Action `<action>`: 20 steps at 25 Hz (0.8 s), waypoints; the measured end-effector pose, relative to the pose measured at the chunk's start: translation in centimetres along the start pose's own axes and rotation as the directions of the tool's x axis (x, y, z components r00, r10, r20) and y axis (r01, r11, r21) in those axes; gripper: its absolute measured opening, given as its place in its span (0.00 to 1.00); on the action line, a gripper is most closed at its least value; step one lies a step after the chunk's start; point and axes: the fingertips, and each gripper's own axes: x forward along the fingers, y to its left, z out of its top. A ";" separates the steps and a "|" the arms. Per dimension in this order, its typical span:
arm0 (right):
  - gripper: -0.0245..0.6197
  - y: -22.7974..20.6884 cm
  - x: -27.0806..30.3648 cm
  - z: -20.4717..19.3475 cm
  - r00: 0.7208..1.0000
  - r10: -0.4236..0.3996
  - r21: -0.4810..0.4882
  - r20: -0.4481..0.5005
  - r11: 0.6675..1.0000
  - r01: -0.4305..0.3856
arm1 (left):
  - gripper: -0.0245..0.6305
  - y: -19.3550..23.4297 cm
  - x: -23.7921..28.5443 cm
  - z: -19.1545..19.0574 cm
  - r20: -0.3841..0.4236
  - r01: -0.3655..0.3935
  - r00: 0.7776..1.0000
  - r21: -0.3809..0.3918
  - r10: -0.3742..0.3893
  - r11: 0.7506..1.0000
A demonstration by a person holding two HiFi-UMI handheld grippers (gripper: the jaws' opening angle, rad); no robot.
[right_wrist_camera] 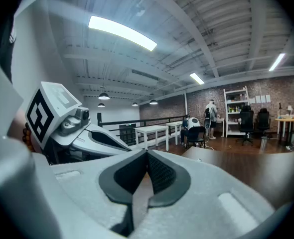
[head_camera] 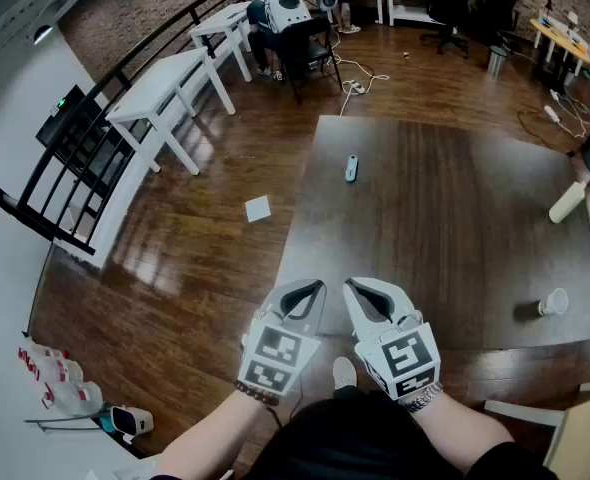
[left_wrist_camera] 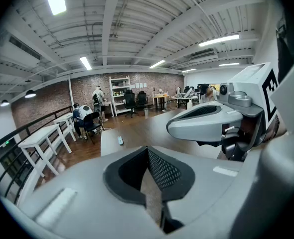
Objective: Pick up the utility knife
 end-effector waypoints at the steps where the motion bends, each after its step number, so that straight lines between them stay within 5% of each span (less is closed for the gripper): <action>1: 0.03 -0.5 1.0 -0.3 1.000 0.002 0.001 -0.005 1.000 -0.002 | 0.06 0.7 0.8 0.0 0.000 0.001 1.000 0.006 -0.001 1.000; 8: 0.03 -1.6 6.5 -0.3 1.000 -0.005 0.006 -0.017 1.000 0.005 | 0.06 5.6 4.1 -0.1 -0.004 0.027 1.000 0.024 -0.027 0.999; 20: 0.03 1.5 14.0 0.3 0.975 -0.218 0.005 -0.049 0.976 0.218 | 0.06 14.0 3.9 -1.7 0.072 0.211 0.973 0.087 -0.218 0.974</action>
